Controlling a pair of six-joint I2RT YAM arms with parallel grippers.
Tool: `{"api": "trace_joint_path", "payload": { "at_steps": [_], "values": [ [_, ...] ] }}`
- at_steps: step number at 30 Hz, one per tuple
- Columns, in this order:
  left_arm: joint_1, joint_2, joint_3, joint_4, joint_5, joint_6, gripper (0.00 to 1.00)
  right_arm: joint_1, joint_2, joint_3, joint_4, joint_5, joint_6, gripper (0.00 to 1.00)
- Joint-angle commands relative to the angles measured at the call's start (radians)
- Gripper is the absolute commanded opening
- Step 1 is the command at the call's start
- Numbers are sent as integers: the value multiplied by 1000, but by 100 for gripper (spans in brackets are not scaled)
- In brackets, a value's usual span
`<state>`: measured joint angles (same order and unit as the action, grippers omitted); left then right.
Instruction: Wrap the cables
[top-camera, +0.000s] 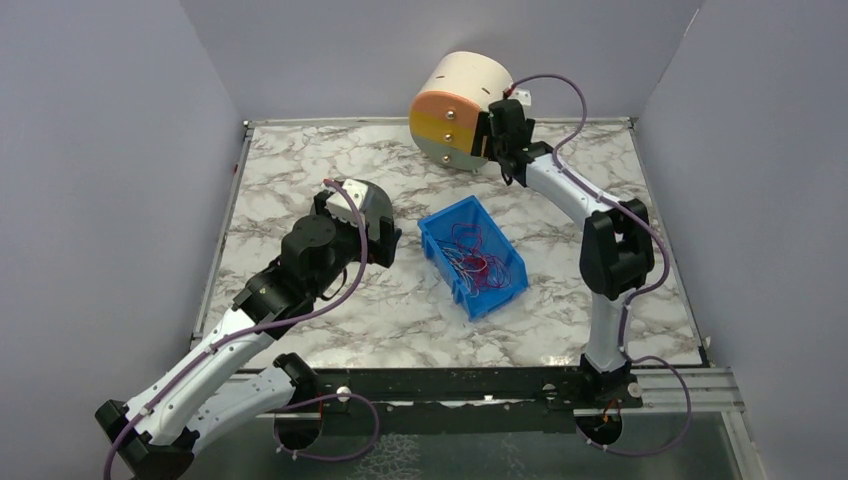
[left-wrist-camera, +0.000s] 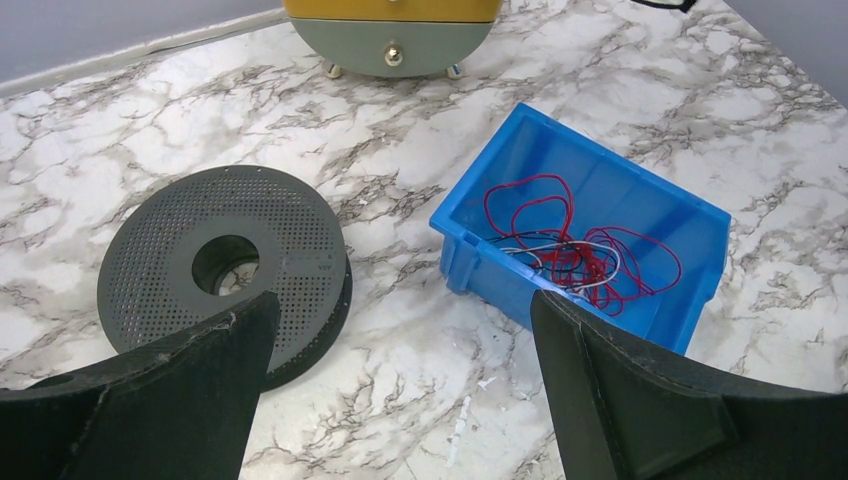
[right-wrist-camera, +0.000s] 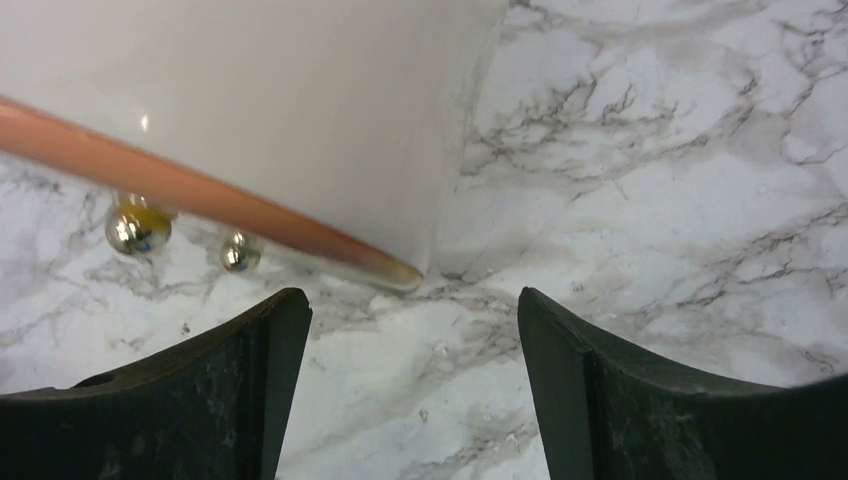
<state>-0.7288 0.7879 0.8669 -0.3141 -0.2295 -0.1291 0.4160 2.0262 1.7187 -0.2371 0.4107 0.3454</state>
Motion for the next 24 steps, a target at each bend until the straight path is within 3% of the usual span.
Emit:
{"api": "trace_joint_path", "payload": {
  "at_steps": [1, 12, 24],
  "values": [
    [-1, -7, -12, 9, -18, 9, 99, 0, -118, -133, 44, -139, 8, 81],
    [-1, 34, -9, 8, 21, 6, 99, 9, -487, -516, -17, -405, -29, 81],
    [-1, 77, -2, 0, 35, 4, 99, 40, -597, -648, -225, -423, -107, 76]
  ]
}}
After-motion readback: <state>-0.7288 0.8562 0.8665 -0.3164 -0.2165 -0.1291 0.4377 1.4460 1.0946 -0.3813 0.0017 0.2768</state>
